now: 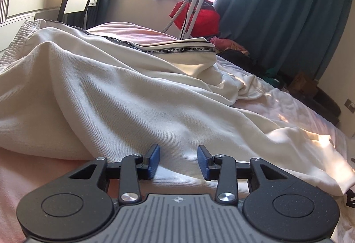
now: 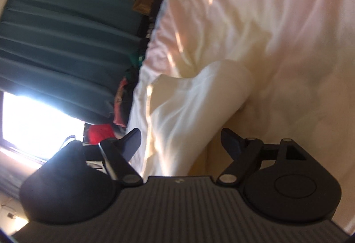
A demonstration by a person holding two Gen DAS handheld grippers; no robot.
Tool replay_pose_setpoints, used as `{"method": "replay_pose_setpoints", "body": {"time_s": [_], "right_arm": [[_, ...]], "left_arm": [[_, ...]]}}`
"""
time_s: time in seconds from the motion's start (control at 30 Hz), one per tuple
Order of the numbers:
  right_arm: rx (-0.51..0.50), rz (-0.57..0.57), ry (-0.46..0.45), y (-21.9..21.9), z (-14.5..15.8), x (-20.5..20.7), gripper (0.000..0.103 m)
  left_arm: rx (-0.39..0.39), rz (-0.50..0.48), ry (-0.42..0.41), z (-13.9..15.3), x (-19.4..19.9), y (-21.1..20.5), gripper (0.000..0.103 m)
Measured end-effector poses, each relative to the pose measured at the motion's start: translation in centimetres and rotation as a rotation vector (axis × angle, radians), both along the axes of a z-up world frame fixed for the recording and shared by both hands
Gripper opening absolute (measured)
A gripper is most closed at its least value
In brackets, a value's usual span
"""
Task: Fold clothes
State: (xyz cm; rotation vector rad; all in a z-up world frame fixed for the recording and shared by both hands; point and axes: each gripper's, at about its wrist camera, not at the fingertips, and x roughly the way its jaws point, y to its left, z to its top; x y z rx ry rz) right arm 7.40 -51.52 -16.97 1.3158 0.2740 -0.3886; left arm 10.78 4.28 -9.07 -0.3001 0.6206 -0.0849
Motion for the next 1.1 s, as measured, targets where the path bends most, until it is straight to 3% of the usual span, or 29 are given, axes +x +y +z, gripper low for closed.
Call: {"method": "replay_pose_setpoints", "body": {"time_s": [0.1, 0.2, 0.23, 0.3, 0.4, 0.47, 0.63, 0.73, 0.87, 0.97, 1.03, 1.1], "right_arm": [[0.004, -0.018, 0.068, -0.7, -0.8, 0.6, 0.061], [0.048, -0.056, 0.094, -1.6, -1.5, 0.6, 0.021], [0.060, -0.069, 0.105, -1.9, -1.7, 0.7, 0.013], [-0.086, -0.110, 0.154, -1.7, 0.2, 0.8, 0.007], [-0.256, -0.198, 0.109, -1.2, 3.3, 0.4, 0.007], [-0.352, -0.216, 0.153, -1.1, 3.9, 0.4, 0.007], [-0.326, -0.166, 0.245, -2.5, 1.4, -0.7, 0.007], [-0.319, -0.164, 0.249, -2.4, 1.4, -0.9, 0.007], [-0.311, -0.162, 0.253, -2.2, 1.3, -1.2, 0.007], [-0.304, -0.160, 0.256, -2.1, 1.3, -1.4, 0.007], [-0.300, -0.160, 0.258, -2.0, 1.3, -1.5, 0.007], [-0.302, -0.163, 0.259, -2.0, 1.2, -1.4, 0.007]], "left_arm": [[0.000, -0.008, -0.001, 0.0, 0.0, -0.1, 0.046], [0.004, -0.010, -0.002, 0.0, 0.0, -0.2, 0.047], [-0.001, -0.008, -0.003, 0.0, 0.0, -0.1, 0.047], [-0.019, -0.003, -0.002, 0.0, 0.0, 0.0, 0.047], [-0.057, 0.013, -0.002, 0.2, 0.0, 0.5, 0.047], [-0.085, 0.047, 0.008, 0.6, -0.3, 1.1, 0.048], [-0.280, 0.208, 0.044, 2.5, -3.1, 6.2, 0.059], [-0.404, 0.335, 0.120, 2.8, -4.7, 10.6, 0.068], [-0.692, 0.494, 0.235, 0.1, -6.7, 16.8, 0.072], [-0.891, 0.597, 0.225, -1.6, -7.4, 20.1, 0.072], [-0.938, 0.644, 0.193, -1.8, -7.3, 21.3, 0.070], [-0.891, 0.676, 0.170, -1.4, -6.6, 22.1, 0.063]]}}
